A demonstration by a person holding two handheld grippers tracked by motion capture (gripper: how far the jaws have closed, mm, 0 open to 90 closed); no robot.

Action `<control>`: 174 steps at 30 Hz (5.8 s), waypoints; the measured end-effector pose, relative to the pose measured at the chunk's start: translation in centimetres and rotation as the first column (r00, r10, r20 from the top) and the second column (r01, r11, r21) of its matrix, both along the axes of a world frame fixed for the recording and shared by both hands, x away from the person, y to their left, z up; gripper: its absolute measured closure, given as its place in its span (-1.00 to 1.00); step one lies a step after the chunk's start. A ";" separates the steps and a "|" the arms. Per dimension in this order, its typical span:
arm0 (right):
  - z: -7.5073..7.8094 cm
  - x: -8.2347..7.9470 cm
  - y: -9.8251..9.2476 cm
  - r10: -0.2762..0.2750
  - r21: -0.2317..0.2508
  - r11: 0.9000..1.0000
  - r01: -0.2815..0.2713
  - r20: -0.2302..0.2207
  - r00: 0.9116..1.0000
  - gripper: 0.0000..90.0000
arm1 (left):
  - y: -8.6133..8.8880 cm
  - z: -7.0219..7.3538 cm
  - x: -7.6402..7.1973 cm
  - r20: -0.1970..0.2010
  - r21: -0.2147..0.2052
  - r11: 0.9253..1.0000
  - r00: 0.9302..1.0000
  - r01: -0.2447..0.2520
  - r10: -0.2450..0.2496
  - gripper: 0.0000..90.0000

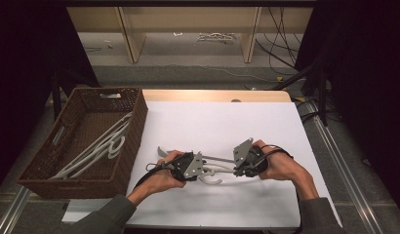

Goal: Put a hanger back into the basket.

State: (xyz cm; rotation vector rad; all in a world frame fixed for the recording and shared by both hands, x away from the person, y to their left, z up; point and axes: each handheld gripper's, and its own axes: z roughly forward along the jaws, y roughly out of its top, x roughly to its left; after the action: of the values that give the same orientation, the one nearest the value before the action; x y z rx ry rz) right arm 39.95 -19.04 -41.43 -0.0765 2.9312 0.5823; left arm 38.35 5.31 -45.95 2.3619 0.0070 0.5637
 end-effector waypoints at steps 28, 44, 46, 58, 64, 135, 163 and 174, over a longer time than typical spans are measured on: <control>2.7 1.2 -0.7 -0.377 0.373 0.866 0.333 0.051 0.925 -0.18 | 3.2 4.7 1.3 -0.250 -0.117 0.973 0.954 -0.198 0.164 0.76; 4.1 0.7 -1.0 -0.517 0.513 0.738 0.438 0.013 0.856 -0.35 | 6.6 7.5 2.4 -0.306 -0.252 0.910 0.919 -0.331 0.249 0.76; 4.2 0.6 -0.9 -0.527 0.526 0.726 0.443 0.011 0.850 -0.35 | 6.8 7.8 2.3 -0.319 -0.269 0.896 0.911 -0.353 0.263 0.76; 3.2 -1.0 -0.9 -0.532 0.562 0.691 0.455 -0.030 0.846 -0.36 | 8.5 9.7 1.9 -0.362 -0.340 0.853 0.892 -0.395 0.269 0.76; 2.3 -1.8 -1.3 -0.565 0.627 0.604 0.493 -0.100 0.819 -0.37 | 8.8 10.4 1.2 -0.345 -0.348 0.852 0.898 -0.391 0.271 0.76; -2.1 -5.2 -1.7 -0.579 0.572 0.607 0.552 -0.157 0.800 -0.39 | 27.0 13.2 1.1 -0.164 -0.409 0.660 0.763 -0.630 0.626 0.76; -2.3 -5.1 -1.6 -0.573 0.557 0.617 0.556 -0.166 0.802 -0.40 | 32.2 10.0 1.0 -0.181 -0.340 0.649 0.725 -0.680 0.665 0.76; -2.4 -5.1 -1.6 -0.573 0.549 0.620 0.560 -0.171 0.802 -0.40 | 32.1 8.5 1.6 -0.201 -0.282 0.663 0.718 -0.694 0.666 0.75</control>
State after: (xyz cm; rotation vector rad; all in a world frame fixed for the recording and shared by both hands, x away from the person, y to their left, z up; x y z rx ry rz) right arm 34.90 -20.63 -43.83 0.8797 2.3840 1.2812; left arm 39.96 37.38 -37.49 1.9758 0.9997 0.7396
